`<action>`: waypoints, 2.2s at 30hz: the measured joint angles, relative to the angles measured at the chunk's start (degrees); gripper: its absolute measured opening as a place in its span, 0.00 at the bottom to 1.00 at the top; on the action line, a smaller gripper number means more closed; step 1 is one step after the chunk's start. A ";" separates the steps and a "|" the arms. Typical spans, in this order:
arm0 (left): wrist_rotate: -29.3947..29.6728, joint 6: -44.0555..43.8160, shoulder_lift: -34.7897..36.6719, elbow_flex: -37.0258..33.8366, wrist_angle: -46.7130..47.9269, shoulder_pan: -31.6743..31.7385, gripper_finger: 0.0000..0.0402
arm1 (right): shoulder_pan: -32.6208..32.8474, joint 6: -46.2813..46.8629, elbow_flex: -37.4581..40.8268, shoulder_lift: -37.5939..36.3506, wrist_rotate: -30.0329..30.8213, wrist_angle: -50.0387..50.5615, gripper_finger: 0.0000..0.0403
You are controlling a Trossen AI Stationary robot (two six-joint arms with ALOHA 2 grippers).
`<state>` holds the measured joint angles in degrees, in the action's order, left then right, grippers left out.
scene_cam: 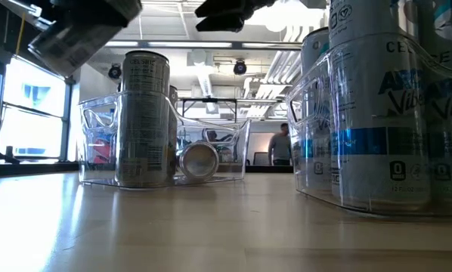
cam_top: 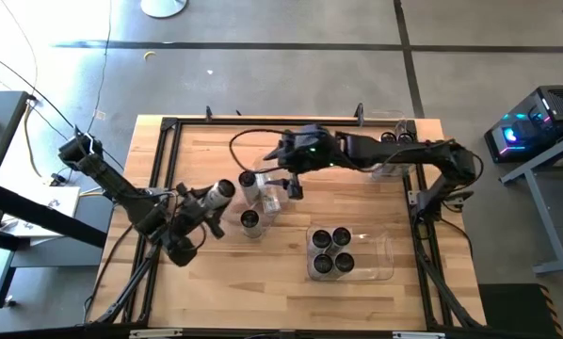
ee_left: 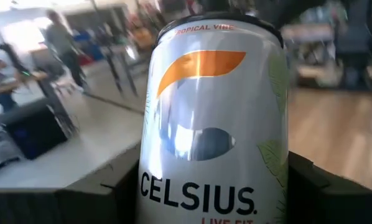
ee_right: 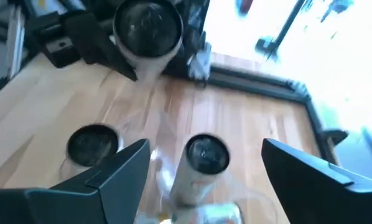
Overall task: Sort soda cans
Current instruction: Adjust the white/yellow soda cans
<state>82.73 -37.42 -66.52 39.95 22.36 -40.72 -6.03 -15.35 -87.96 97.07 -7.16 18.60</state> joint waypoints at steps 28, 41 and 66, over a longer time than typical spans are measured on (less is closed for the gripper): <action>-21.07 48.52 1.28 -2.78 -44.29 6.94 0.60 | 5.28 -1.24 11.25 4.97 -15.27 -45.58 0.84; -23.35 48.65 1.28 -2.76 -45.40 9.62 0.63 | 6.09 -0.78 10.36 5.29 -13.40 -44.52 0.69; -24.34 44.27 4.47 -2.77 -36.82 9.22 0.74 | 5.63 0.58 10.48 5.38 -7.57 -40.77 0.59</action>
<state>58.39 6.84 -62.05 37.17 -14.45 -31.51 -0.40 -14.77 -77.48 102.45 -14.73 -22.17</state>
